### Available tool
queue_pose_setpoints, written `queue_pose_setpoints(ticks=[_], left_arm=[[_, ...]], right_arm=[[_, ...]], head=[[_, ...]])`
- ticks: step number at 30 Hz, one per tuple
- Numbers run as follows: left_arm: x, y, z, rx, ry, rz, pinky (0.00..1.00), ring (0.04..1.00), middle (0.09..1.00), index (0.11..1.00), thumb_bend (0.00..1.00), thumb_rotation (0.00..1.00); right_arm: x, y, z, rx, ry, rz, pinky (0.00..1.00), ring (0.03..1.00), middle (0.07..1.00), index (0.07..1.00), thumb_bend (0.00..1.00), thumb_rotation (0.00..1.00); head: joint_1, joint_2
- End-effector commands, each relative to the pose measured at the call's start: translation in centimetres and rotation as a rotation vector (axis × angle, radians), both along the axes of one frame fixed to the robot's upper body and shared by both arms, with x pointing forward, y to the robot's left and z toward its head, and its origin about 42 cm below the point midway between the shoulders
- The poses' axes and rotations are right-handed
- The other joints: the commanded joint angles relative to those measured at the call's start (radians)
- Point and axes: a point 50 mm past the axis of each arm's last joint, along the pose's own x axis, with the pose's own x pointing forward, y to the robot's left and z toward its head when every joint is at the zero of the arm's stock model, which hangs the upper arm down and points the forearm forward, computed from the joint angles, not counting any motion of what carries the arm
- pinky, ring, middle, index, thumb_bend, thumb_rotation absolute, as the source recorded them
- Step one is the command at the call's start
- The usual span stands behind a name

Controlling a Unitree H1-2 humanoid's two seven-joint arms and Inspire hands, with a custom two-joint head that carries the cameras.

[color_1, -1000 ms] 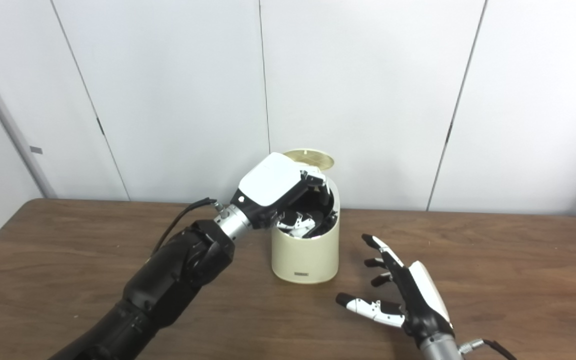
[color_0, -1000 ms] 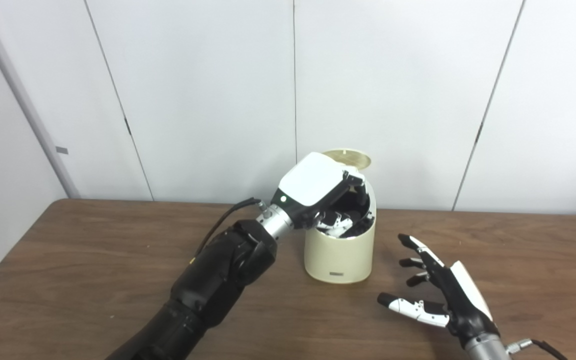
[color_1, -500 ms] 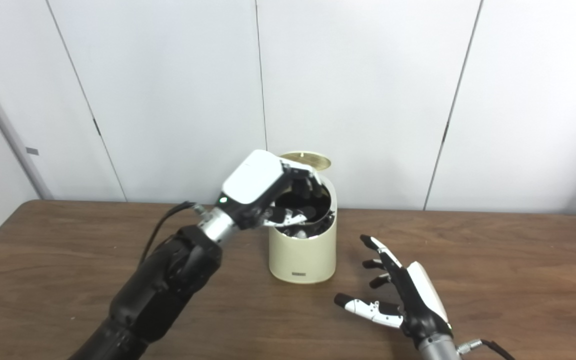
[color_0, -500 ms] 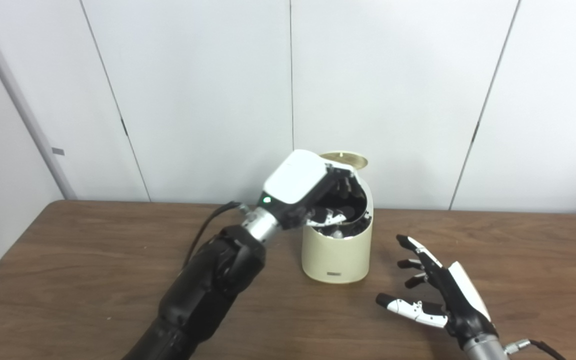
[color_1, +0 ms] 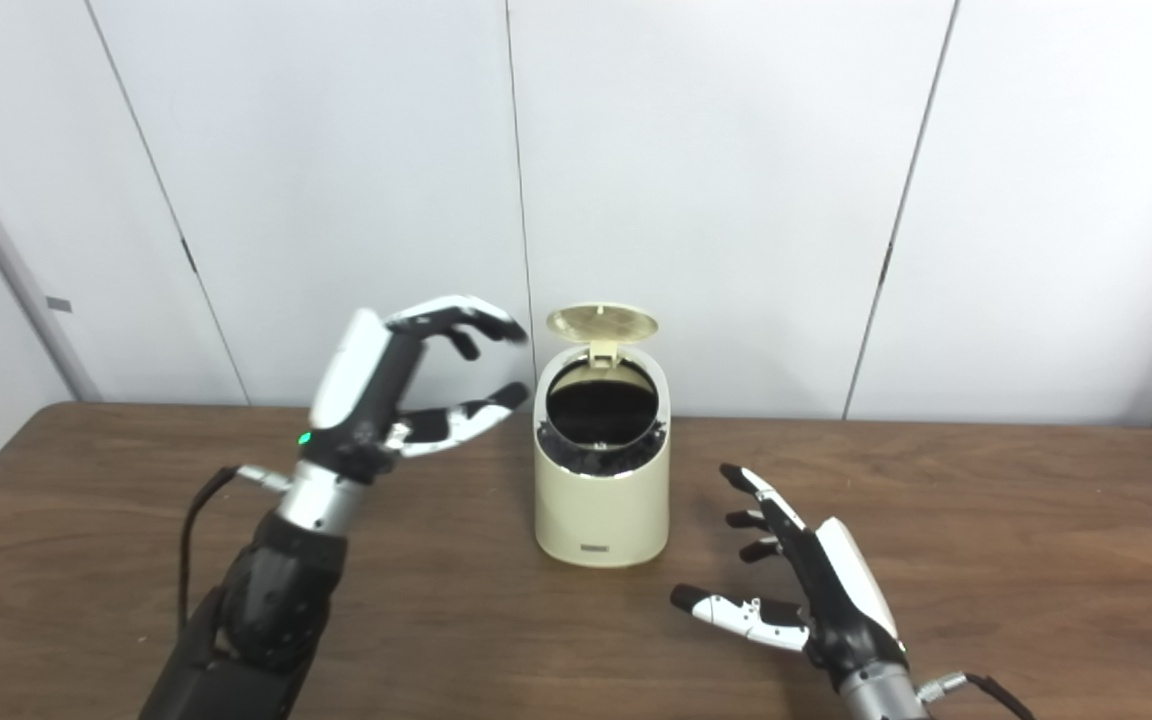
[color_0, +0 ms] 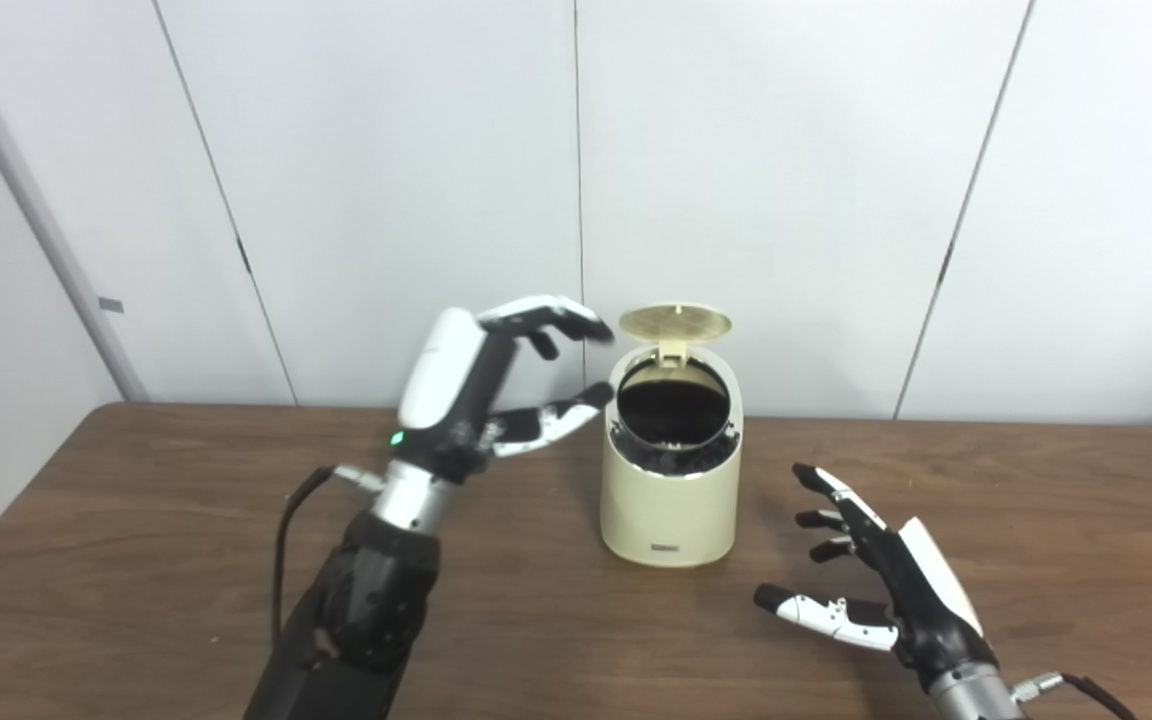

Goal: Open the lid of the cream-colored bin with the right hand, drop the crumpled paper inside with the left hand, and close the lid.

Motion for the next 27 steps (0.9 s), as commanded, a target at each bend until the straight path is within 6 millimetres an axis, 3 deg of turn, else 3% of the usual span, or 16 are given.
queue_pose_setpoints(ticks=[1,4,10,15,23,27], left_arm=[[-0.7,0.7,1.5,-0.072,-0.017,-0.031,0.53,0.656,0.728,0.763,0.72,0.00],[-2.0,2.0,0.4,-0.132,0.065,-0.047,0.54,0.666,0.740,0.785,0.70,0.01],[-3.5,3.5,-1.8,-0.157,0.168,-0.032,0.57,0.687,0.756,0.811,0.66,0.13],[-4.3,4.3,-3.9,-0.161,0.234,0.018,0.58,0.685,0.747,0.806,0.58,0.14],[-4.9,4.7,-6.5,-0.163,0.317,0.026,0.60,0.695,0.763,0.828,0.60,0.13],[-5.0,4.9,-7.7,-0.168,0.354,0.034,0.60,0.701,0.768,0.831,0.61,0.13]], right_arm=[[0.8,0.0,2.1,0.022,-0.094,0.016,0.64,0.790,0.908,0.890,0.64,0.45],[1.1,-0.2,2.4,0.021,-0.101,0.023,0.65,0.794,0.913,0.896,0.63,0.45],[1.7,-0.5,2.8,-0.003,-0.140,0.019,0.65,0.783,0.904,0.891,0.64,0.47],[2.3,-1.0,3.3,-0.007,-0.155,0.021,0.64,0.782,0.901,0.898,0.64,0.48],[3.1,-1.3,4.6,-0.023,-0.186,0.029,0.65,0.789,0.898,0.904,0.67,0.53],[3.8,-1.5,5.4,-0.028,-0.220,0.042,0.69,0.803,0.907,0.900,0.66,0.51]], head=[[0.000,0.002],[-0.004,0.000],[-0.011,-0.004],[-0.012,-0.007],[-0.018,-0.012],[-0.023,-0.018]])
